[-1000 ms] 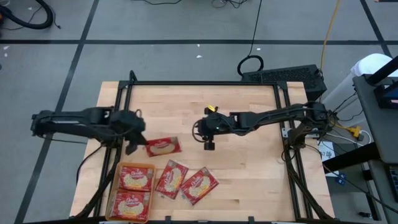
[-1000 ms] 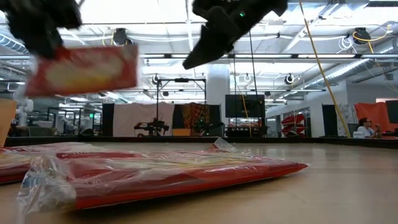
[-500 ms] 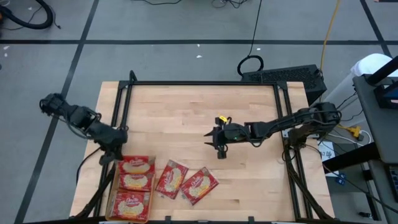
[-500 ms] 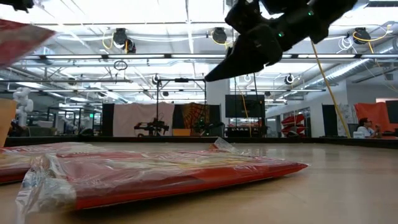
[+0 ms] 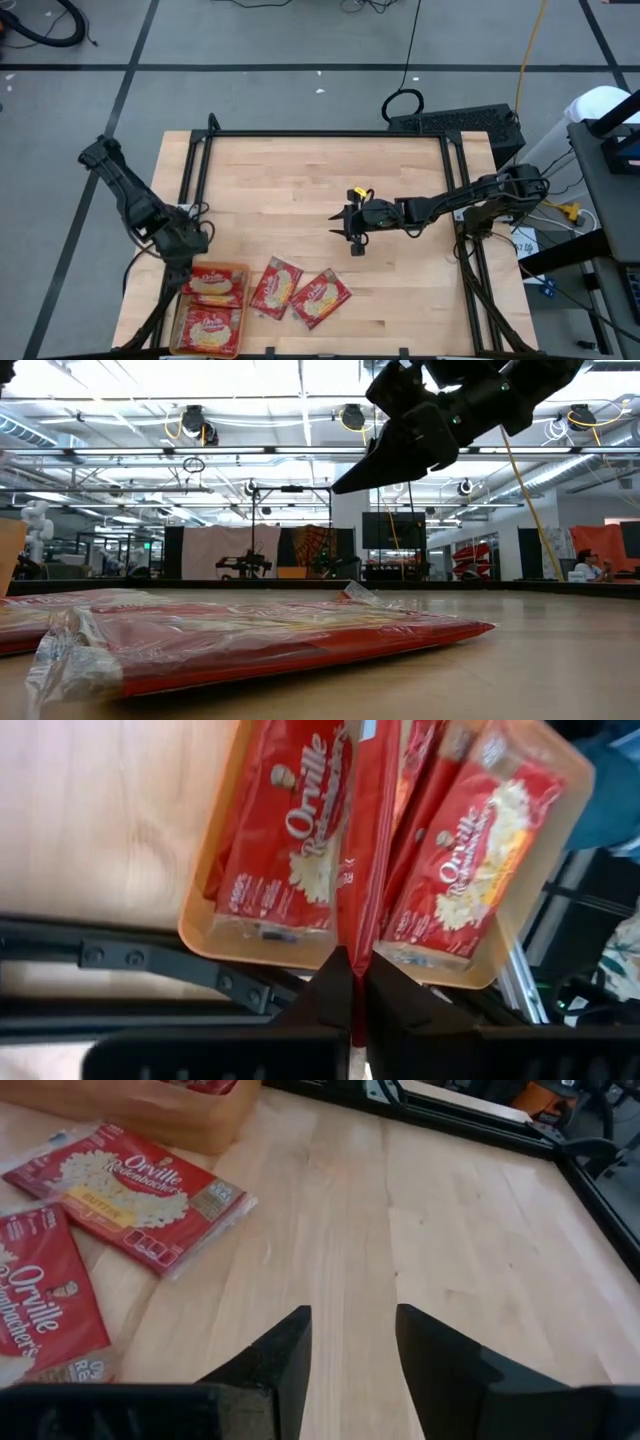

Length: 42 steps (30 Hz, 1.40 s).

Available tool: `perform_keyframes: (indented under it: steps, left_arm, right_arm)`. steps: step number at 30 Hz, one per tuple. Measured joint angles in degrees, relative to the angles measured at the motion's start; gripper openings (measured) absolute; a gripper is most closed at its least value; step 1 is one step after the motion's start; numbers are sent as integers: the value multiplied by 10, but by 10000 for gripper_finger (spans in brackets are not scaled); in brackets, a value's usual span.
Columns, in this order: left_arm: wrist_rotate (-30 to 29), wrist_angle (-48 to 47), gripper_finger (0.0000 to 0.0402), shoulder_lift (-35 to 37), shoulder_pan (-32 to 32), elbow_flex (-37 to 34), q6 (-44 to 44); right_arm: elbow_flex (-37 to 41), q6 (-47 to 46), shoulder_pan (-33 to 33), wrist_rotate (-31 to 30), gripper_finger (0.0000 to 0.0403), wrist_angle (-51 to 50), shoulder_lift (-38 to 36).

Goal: Sort popcorn bags into baskets
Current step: Put the red popcorn bag into the orange bin

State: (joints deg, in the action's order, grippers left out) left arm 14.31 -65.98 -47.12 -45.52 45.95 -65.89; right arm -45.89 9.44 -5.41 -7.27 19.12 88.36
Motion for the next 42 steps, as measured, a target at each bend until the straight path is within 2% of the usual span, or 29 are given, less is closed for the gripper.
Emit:
perform_keyframes:
  steps: [7, 10, 17, 21, 25, 31, 34, 38, 42]
  left_arm:
    - [-23, 1, 60, -33, -32, 0, -58]
    - [-48, 0, 89, -49, -44, 0, -63]
    - [-67, -20, 168, -100, -64, 0, -74]
    - [-105, -38, 196, -121, -64, 0, -80]
    - [-186, -16, 199, -127, -64, 0, -69]
    - [-379, 47, 171, -128, -56, 0, -12]
    - [-477, 60, 159, -128, -35, 0, -14]
    - [-527, 91, 153, -136, -5, 0, 31]
    - [-576, 126, 152, -156, 22, 0, 83]
  right_arm:
    - [0, 5, 0, 0, 141, 17, 0]
    - [0, 5, 0, 0, 141, 30, 0]
    - [0, 4, 0, 0, 141, 34, 0]
    - [0, 2, 0, 0, 141, 35, 0]
    - [0, -22, -4, 22, 141, 57, 0]
    - [0, -110, -30, 26, 141, 118, 0]
    - [-7, -159, -44, 16, 141, 136, 0]
    - [-43, -195, -62, -11, 141, 83, 10]
    - [-105, -217, -72, -16, 146, 31, 52]
